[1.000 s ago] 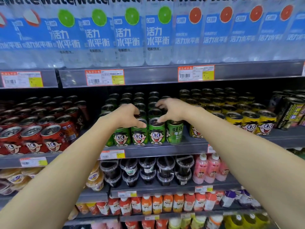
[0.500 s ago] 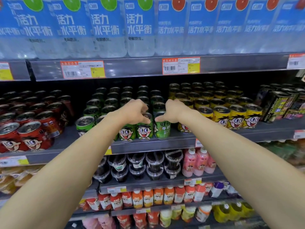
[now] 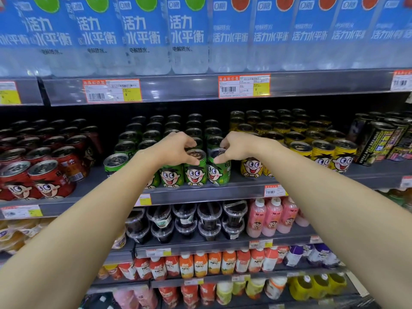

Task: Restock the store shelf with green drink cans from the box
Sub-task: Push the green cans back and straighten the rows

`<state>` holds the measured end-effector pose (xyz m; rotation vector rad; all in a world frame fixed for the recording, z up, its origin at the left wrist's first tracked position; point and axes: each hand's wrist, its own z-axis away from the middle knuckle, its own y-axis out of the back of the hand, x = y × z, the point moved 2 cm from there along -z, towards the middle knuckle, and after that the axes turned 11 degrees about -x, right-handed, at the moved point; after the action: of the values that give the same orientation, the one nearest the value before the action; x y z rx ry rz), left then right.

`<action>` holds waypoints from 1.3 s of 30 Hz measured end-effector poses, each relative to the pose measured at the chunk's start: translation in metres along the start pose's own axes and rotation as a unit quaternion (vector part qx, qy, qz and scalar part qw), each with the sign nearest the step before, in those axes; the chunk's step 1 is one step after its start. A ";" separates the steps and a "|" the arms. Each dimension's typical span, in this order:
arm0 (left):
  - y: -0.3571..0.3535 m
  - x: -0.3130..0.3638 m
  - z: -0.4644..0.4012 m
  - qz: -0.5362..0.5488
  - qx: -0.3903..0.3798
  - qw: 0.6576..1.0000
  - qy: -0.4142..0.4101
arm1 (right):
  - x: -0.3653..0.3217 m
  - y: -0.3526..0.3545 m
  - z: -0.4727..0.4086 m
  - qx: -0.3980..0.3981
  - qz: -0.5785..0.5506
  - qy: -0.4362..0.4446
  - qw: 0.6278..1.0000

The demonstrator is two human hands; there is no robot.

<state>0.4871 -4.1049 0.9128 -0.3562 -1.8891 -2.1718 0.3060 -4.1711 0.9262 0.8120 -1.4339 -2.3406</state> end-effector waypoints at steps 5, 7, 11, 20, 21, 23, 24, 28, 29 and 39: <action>0.000 -0.006 0.000 0.027 -0.001 1.000 0.011 | -0.002 -0.003 -0.008 0.063 0.007 0.020 0.998; -0.001 -0.006 -0.001 0.024 -0.004 1.000 0.013 | -0.002 -0.004 -0.014 0.065 0.007 0.013 0.998; -0.002 -0.003 -0.003 0.016 -0.011 1.000 0.023 | 0.003 -0.003 -0.019 0.054 -0.015 0.022 0.998; 0.002 0.003 -0.004 0.017 -0.042 0.999 0.025 | 0.007 -0.003 -0.013 0.048 -0.026 0.057 0.997; 0.003 0.003 -0.005 0.024 -0.046 0.998 0.027 | 0.008 -0.004 -0.013 0.053 -0.022 0.056 0.997; 0.005 0.002 -0.004 0.031 -0.042 0.998 0.029 | 0.009 -0.007 -0.013 0.070 -0.020 0.051 0.996; 0.004 0.001 -0.005 0.032 -0.035 0.998 0.029 | 0.010 -0.008 -0.014 0.077 -0.022 0.051 0.996; 0.001 0.001 -0.007 0.038 -0.013 0.999 0.022 | 0.008 -0.007 -0.016 0.076 -0.038 0.057 0.995; 0.000 0.000 -0.008 0.043 -0.012 0.999 0.021 | 0.009 -0.006 -0.017 0.071 -0.045 0.059 0.995; -0.001 -0.004 -0.010 0.063 -0.033 0.997 0.013 | 0.015 -0.008 -0.021 0.059 -0.086 0.089 0.991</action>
<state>0.4903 -4.1145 0.9094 -0.4452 -1.7345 -2.1493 0.3071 -4.1906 0.9071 1.1889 -1.4884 -2.2529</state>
